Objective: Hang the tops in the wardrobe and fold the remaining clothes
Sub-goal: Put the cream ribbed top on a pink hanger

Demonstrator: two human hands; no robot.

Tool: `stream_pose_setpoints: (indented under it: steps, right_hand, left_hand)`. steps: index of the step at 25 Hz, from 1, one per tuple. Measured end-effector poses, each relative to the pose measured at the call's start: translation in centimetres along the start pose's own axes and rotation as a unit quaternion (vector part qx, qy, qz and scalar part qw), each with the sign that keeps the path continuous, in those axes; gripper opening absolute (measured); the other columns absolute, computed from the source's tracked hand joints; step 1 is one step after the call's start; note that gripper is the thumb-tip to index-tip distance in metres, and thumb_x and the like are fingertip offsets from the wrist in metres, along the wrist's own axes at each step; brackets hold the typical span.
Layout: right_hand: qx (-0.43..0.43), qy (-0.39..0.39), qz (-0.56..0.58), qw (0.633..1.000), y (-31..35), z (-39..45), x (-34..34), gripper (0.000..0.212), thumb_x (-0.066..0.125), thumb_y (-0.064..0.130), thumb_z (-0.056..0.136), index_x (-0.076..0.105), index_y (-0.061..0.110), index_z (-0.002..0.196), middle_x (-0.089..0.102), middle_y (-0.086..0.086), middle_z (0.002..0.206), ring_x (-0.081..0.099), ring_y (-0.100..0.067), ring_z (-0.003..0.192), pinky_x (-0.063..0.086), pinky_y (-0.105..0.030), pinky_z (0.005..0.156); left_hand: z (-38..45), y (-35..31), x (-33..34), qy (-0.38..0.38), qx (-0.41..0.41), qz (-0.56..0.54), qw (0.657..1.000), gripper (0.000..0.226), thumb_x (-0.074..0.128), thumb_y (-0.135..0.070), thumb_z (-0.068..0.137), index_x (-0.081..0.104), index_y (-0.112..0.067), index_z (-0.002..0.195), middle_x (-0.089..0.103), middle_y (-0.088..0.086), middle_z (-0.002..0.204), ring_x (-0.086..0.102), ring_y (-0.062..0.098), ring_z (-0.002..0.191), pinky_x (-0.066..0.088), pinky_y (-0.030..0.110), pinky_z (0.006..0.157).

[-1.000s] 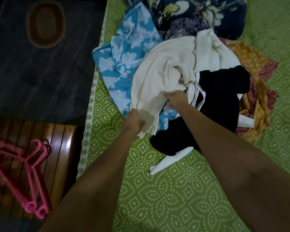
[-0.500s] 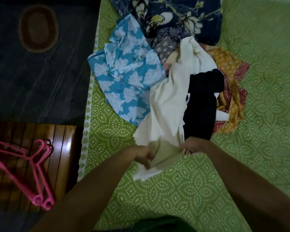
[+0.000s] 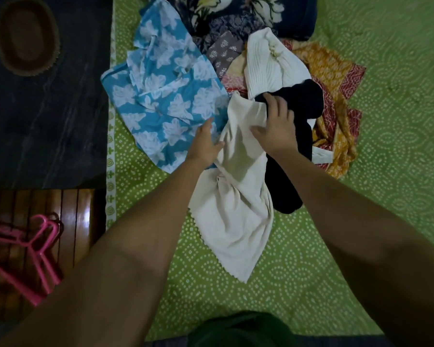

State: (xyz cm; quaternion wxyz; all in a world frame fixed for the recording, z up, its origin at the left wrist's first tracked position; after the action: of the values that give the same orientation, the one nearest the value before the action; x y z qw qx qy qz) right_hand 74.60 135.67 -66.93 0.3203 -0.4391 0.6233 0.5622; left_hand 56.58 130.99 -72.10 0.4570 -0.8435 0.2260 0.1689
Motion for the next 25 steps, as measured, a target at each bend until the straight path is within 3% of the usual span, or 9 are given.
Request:
stream_pose_setpoints:
  steps: [3,6,10,13,16,18,21,23,25]
  right_hand:
    - [-0.02,0.061,-0.131,0.989,0.7,1.5,1.0,0.05,0.06,0.038,0.087,0.049,0.02,0.132,0.038,-0.006,0.139,0.033,-0.031,0.124,0.026,-0.043,0.102]
    - [-0.129,0.04,-0.171,0.976,2.2,-1.2,0.8,0.025,0.049,0.024,0.091,0.057,0.015,0.113,0.063,-0.011,0.108,0.051,-0.03,0.106,0.028,-0.039,0.095]
    - [-0.116,0.177,0.155,0.965,3.6,-6.5,1.1,0.021,0.057,0.005,0.082,0.061,0.012,0.102,0.06,-0.001,0.083,0.054,-0.019,0.075,0.039,-0.028,0.065]
    - [0.074,0.23,0.494,0.835,3.0,-9.1,-0.5,0.035,0.05,-0.002,0.076,0.052,0.012,0.107,0.056,0.0,0.088,0.055,-0.015,0.074,0.044,-0.022,0.065]
    - [0.161,0.267,0.603,0.734,2.6,-11.5,-2.7,0.045,0.033,-0.018,0.079,0.039,0.016,0.107,0.056,-0.009,0.103,0.06,-0.024,0.077,0.051,-0.04,0.083]
    - [0.142,0.259,0.562,0.773,2.9,-12.6,-4.8,0.046,0.036,-0.02,0.083,0.035,0.017,0.109,0.05,-0.013,0.113,0.061,-0.031,0.079,0.053,-0.045,0.083]
    - [-0.046,0.175,0.176,0.968,4.3,-13.8,-9.9,0.055,0.061,0.005,0.086,0.034,0.025,0.129,0.029,-0.01,0.132,0.05,-0.03,0.095,0.05,-0.042,0.079]
    - [-0.153,0.137,0.004,0.979,6.7,-15.9,-13.3,0.07,0.069,0.031,0.083,0.028,0.039,0.14,0.019,0.0,0.138,0.033,-0.023,0.105,0.035,-0.04,0.088]
    - [-0.21,0.128,-0.007,0.969,9.3,-18.8,-15.9,0.063,0.066,0.047,0.081,0.036,0.043,0.136,0.02,0.007,0.138,0.025,-0.02,0.107,0.027,-0.039,0.087]
  left_hand:
    - [-0.2,-1.4,1.8,0.053,0.055,0.029,0.997,0.046,0.058,-0.014,0.09,0.049,-0.018,0.135,0.05,0.009,0.135,0.05,0.027,0.122,0.04,0.033,0.103]
    - [-2.6,-2.4,1.1,-0.099,-0.002,0.036,0.994,0.036,0.048,-0.037,0.097,0.063,-0.012,0.117,0.047,0.01,0.127,0.047,0.023,0.117,0.036,0.031,0.103]
    - [-6.2,-4.2,2.1,0.072,-0.19,-0.323,0.924,0.04,0.056,-0.052,0.089,0.065,-0.015,0.101,0.066,0.005,0.1,0.061,0.019,0.094,0.049,0.03,0.084]
    - [-9.1,-5.1,1.0,0.114,-0.167,-0.308,0.93,0.026,0.063,-0.031,0.09,0.062,-0.016,0.111,0.064,0.003,0.108,0.061,0.015,0.095,0.05,0.034,0.091]
    - [-12.1,-6.1,-0.1,0.095,-0.129,-0.193,0.968,0.026,0.051,-0.008,0.096,0.056,-0.007,0.122,0.062,0.014,0.114,0.062,0.026,0.099,0.051,0.042,0.093]
    - [-14.6,-7.2,-1.5,0.051,-0.127,-0.166,0.977,0.031,0.043,-0.007,0.097,0.05,-0.006,0.127,0.058,0.018,0.118,0.059,0.033,0.106,0.051,0.047,0.094]
    - [-20.3,-9.9,-4.3,-0.006,-0.113,-0.168,0.979,0.015,0.037,-0.012,0.095,0.05,-0.007,0.091,0.049,0.009,0.081,0.048,0.02,0.075,0.043,0.031,0.066]
    - [-24.5,-12.0,-5.5,0.002,-0.069,-0.191,0.979,0.018,0.045,-0.017,0.088,0.04,-0.013,0.071,0.038,0.004,0.071,0.035,0.017,0.065,0.026,0.03,0.058]
    - [-28.8,-14.2,-6.3,0.061,-0.008,-0.135,0.989,0.013,0.056,-0.021,0.086,0.051,-0.016,0.076,0.047,0.005,0.078,0.042,0.018,0.07,0.03,0.029,0.062]
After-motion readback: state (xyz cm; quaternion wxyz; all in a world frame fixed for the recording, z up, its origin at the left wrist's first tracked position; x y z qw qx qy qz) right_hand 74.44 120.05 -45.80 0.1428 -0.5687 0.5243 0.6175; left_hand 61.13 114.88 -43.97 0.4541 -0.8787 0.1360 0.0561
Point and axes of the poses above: each hand's wrist, its own z-axis towards the middle knuckle, its own x-axis out of the palm, y = z × x, the point moved 5 cm from there along z, towards the middle knuckle
